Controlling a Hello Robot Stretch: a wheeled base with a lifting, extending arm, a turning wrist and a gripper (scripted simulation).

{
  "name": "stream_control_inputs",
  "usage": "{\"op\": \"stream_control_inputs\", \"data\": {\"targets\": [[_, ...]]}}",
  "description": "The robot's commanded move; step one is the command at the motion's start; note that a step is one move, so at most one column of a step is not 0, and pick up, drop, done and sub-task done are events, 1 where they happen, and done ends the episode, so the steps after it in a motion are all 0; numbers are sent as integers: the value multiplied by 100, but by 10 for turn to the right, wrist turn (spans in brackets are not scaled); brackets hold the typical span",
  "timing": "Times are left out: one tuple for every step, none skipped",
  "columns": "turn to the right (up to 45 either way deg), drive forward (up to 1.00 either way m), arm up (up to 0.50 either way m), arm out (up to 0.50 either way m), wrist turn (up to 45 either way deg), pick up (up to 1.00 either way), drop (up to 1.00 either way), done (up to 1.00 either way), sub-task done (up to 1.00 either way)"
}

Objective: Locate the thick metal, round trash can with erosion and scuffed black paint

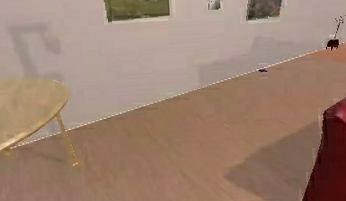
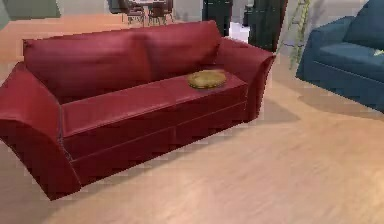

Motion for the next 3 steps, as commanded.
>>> {"op": "stream_control_inputs", "data": {"targets": [[450, 0, 0, 0, 0, 0, 0, 0, 0], [450, 0, 0, 0, 0, 0, 0, 0, 0], [450, 0, 0, 0, 0, 0, 0, 0, 0]]}}
